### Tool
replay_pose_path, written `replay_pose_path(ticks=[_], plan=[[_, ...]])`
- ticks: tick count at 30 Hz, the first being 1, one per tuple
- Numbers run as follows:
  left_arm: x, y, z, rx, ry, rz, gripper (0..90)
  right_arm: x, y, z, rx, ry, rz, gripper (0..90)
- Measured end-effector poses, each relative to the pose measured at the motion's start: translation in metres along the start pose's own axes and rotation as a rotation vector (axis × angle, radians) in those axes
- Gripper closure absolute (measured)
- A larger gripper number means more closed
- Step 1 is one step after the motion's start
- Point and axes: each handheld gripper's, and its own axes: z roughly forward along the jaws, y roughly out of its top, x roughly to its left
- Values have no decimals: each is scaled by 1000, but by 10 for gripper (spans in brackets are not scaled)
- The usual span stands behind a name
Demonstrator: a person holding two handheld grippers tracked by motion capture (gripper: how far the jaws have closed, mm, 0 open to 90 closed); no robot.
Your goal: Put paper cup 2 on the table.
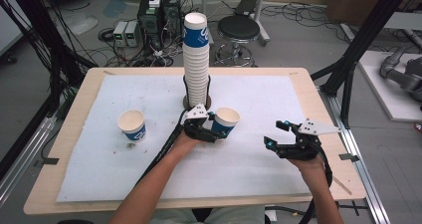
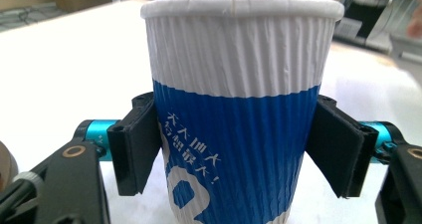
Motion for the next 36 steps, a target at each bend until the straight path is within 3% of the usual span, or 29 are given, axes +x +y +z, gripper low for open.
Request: replay_pose_path(ticks=[4, 7, 12, 16, 23, 28, 31, 36], plan=[[-3, 1, 1, 35, 25, 21, 264, 0, 0, 1, 3, 3, 4, 212], [-5, 3, -1, 89, 56, 33, 258, 0, 0, 1, 3, 6, 2, 213], [-6, 5, -9, 154, 61, 47, 253, 1, 0, 0, 3, 2, 4, 212], [-8, 2, -12, 157, 72, 35, 246, 1, 0, 0, 3, 3, 3, 212], [-9, -5, -15, 143, 49, -10, 194, 0, -1, -1, -1, 3, 1, 212], [-12, -6, -19, 148, 42, -16, 163, 1, -1, -2, 4, 8, 5, 212], [-15, -4, -28, 144, 34, -13, 160, 0, -1, -3, 1, 5, 4, 212], [-18, 0, -54, 75, 27, -17, 160, -2, -2, -4, 3, -9, 5, 211]])
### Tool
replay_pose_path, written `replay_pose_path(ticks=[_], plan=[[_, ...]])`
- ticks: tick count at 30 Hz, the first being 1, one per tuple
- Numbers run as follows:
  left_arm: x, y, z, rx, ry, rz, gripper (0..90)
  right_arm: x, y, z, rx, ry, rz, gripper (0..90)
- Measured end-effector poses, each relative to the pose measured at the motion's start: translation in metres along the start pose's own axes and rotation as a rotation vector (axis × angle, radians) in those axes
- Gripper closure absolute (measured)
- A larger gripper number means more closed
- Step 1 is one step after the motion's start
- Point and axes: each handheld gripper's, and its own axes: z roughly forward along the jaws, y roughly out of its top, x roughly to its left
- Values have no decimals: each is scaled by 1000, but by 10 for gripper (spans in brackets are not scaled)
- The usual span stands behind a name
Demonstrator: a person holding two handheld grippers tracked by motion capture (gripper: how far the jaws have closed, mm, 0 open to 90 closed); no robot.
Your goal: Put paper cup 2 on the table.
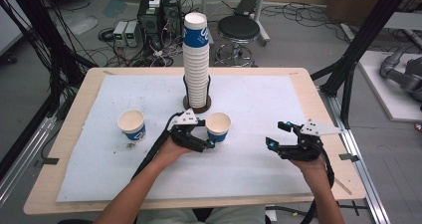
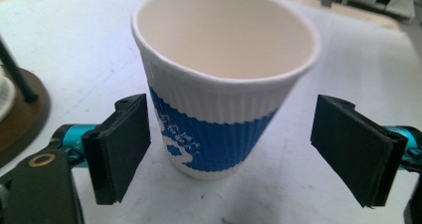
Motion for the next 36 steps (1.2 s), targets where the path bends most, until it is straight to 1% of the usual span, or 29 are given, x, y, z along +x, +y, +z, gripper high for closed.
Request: replay_pose_path(ticks=[3, 5, 7, 8, 10, 13, 16, 21, 23, 25, 26, 27, 28, 30, 32, 35, 36], plan=[[-3, 5, -18, -56, -4, -4, 159, 0, -1, 0, 11, -13, -3, 212], [-4, 8, -31, -92, 5, 4, 159, 0, -2, 0, 16, -29, -13, 212], [-5, 10, -44, -123, 19, 10, 159, -1, -2, -1, 14, -41, -22, 212], [-5, 11, -49, -135, 21, 9, 159, -1, -2, -2, 16, -47, -18, 212], [-5, 11, -62, -174, 43, 9, 160, -1, -3, -3, 17, -60, -19, 212], [-2, 10, -79, -227, 72, -10, 159, -1, -4, -4, 20, -75, -25, 211], [2, 6, -95, -268, 100, -35, 159, -1, -5, -5, 30, -100, -34, 212], [8, 0, -120, -318, 157, -53, 159, -2, -7, -8, 34, -124, -37, 211], [9, -3, -130, -332, 182, -56, 159, -2, -8, -9, 36, -127, -34, 211], [11, -6, -138, -344, 197, -57, 160, -2, -8, -10, 34, -133, -38, 211], [11, -8, -142, -348, 204, -60, 161, -2, -8, -10, 34, -132, -29, 211], [12, -10, -145, -350, 215, -61, 161, -2, -8, -10, 33, -134, -32, 211], [12, -12, -148, -354, 224, -61, 161, -2, -8, -9, 32, -138, -36, 212], [14, -14, -152, -356, 228, -66, 162, -2, -9, -9, 34, -142, -34, 211], [15, -14, -155, -357, 240, -54, 162, -1, -8, -10, 37, -144, -30, 211], [15, -14, -158, -369, 242, -54, 162, 0, -8, -11, 28, -156, -40, 211], [15, -15, -159, -372, 242, -56, 162, 1, -7, -11, 28, -155, -29, 211]])
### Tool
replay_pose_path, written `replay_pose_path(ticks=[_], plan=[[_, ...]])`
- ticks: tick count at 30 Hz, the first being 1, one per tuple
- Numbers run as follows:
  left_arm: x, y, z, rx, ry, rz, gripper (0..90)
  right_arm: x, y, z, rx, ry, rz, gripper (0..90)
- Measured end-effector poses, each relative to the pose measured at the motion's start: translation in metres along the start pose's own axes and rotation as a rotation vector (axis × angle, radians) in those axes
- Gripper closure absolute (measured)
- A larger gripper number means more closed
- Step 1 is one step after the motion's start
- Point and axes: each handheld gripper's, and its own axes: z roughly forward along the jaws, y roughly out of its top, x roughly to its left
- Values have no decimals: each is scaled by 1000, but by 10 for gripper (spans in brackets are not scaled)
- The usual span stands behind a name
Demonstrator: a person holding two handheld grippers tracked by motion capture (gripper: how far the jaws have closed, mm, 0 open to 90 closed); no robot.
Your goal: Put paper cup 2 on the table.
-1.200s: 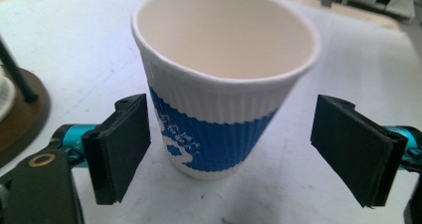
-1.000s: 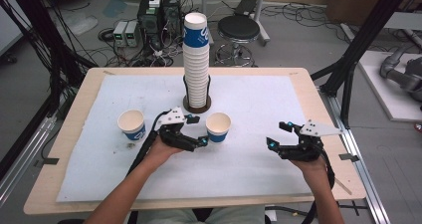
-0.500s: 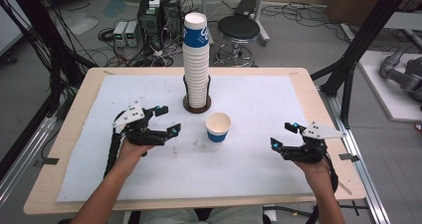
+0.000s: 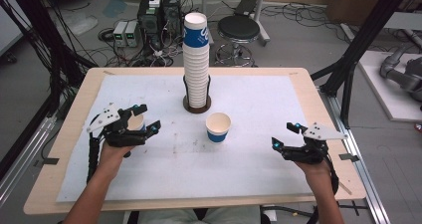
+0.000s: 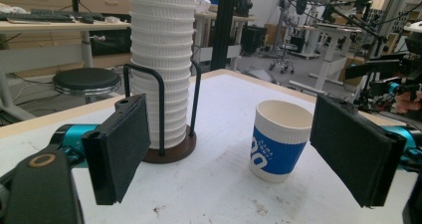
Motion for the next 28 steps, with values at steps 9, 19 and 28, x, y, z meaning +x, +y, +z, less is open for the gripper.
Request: replay_pose_path(ticks=[9, 19, 28], plan=[[1, 0, -9, -22, 14, -5, 162, 2, 2, -2, -19, -9, 0, 211], [0, 0, -8, -11, 14, 1, 162, 2, 1, -1, -22, -2, -1, 212], [-1, -2, -4, -5, 10, 10, 163, -1, -1, -1, -23, 0, 2, 212]])
